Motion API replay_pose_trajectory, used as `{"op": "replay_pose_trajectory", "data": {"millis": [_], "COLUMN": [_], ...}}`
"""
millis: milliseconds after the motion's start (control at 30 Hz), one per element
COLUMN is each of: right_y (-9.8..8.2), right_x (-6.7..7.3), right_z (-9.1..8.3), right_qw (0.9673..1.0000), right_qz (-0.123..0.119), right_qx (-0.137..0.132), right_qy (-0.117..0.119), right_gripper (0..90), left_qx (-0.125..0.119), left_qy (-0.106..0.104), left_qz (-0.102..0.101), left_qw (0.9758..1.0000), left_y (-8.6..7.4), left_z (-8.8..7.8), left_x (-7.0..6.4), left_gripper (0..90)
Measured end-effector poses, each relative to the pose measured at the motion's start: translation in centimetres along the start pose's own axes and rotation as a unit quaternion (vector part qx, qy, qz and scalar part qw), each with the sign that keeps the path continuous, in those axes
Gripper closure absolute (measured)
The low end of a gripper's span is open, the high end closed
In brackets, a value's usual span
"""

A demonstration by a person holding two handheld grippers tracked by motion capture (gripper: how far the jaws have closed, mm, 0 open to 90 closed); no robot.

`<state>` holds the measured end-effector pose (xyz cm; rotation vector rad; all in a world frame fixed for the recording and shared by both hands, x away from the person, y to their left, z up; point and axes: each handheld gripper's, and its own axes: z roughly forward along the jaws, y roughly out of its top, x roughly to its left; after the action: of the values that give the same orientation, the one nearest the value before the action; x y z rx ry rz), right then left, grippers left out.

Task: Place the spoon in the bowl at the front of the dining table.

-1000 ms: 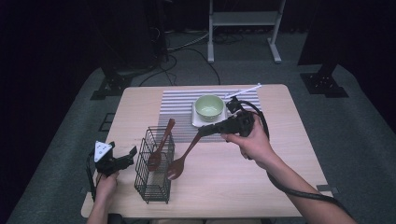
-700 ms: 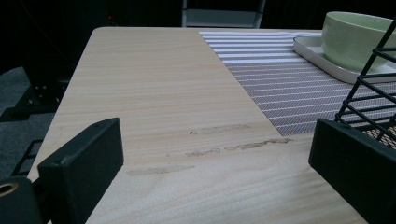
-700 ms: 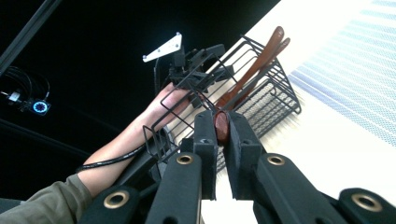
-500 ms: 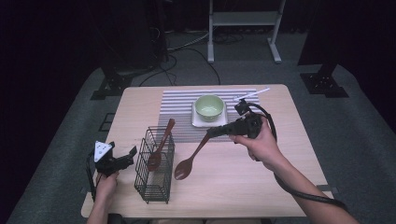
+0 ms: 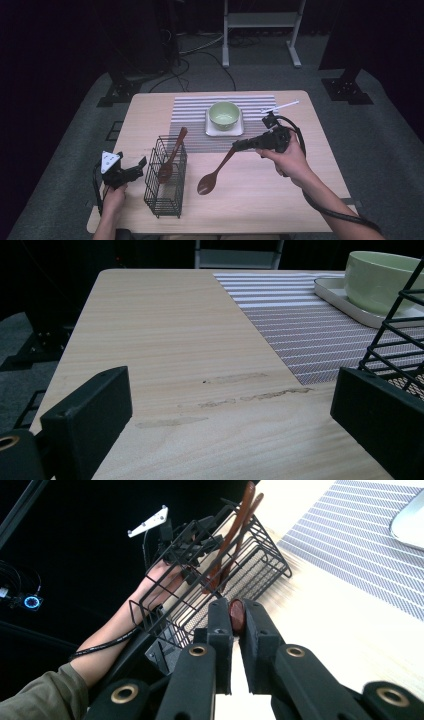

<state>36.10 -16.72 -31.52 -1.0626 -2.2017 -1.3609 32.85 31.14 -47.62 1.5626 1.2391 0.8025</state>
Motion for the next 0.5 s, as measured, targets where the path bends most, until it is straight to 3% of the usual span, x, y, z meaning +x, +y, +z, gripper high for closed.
{"op": "replay_pose_trajectory", "data": {"millis": [500], "right_y": [-1.6], "right_x": [-1.6], "right_z": [-0.7], "right_qw": [0.9998], "right_qz": [0.021], "right_qx": [-0.004], "right_qy": [-0.003], "right_gripper": [82.6], "left_qx": [0.001], "left_qy": [0.000], "left_qz": [0.002], "left_qw": [1.0000], "left_y": [0.0], "left_z": [0.0], "left_x": [0.0], "left_gripper": [2.2]}}
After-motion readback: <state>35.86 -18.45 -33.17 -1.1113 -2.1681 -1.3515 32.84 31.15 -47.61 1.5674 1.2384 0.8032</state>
